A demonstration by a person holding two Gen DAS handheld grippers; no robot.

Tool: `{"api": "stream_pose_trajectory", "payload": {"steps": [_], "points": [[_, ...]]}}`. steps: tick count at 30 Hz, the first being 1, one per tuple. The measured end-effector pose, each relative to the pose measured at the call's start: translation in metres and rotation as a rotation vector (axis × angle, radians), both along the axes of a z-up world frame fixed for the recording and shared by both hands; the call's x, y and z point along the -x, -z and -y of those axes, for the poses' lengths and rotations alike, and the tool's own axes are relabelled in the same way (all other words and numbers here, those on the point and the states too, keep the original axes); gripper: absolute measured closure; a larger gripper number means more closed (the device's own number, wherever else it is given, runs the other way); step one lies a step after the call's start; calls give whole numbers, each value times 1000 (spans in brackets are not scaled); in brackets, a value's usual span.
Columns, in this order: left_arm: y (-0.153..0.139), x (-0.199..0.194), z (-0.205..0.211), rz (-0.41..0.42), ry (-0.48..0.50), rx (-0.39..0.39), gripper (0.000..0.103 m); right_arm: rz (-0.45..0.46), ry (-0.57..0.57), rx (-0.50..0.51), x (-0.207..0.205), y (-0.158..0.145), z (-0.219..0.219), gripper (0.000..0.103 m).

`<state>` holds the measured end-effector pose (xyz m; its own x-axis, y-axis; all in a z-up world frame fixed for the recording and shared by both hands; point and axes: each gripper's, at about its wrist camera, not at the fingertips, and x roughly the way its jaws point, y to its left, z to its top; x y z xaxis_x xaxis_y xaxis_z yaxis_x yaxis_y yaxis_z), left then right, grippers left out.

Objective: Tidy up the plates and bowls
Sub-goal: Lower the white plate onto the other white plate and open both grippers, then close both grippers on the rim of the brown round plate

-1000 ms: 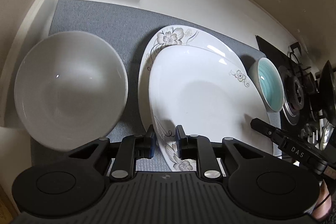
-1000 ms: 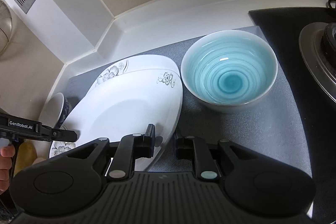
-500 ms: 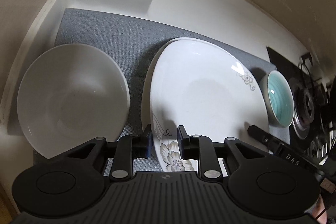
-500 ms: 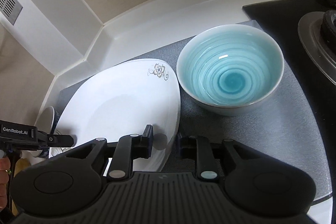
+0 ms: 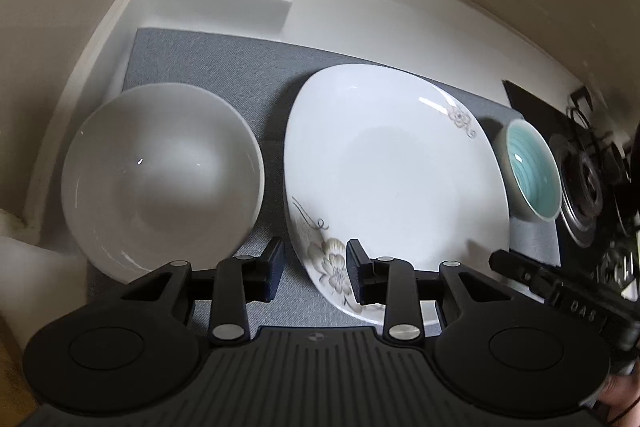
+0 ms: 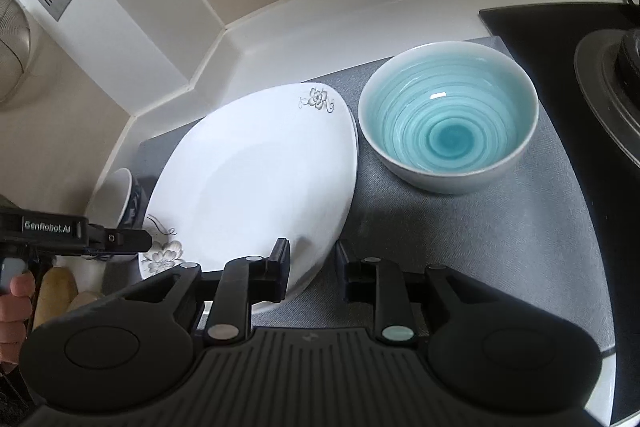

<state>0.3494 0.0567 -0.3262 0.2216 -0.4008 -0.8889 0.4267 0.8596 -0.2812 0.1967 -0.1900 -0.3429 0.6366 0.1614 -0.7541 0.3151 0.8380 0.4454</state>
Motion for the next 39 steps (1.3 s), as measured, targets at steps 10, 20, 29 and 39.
{"api": "stream_pose_trajectory", "payload": {"steps": [10, 20, 29, 39], "points": [[21, -2, 12, 42, 41, -48, 74, 1, -13, -8, 7, 3, -9, 79], [12, 1, 11, 70, 21, -87, 75, 3, 12, -26, 15, 0, -15, 79], [14, 4, -3, 16, -26, -16, 76, 12, 12, 8, 30, -12, -18, 79], [4, 19, -10, -40, -54, -24, 76, -127, -252, 31, 48, 5, -59, 69]]}}
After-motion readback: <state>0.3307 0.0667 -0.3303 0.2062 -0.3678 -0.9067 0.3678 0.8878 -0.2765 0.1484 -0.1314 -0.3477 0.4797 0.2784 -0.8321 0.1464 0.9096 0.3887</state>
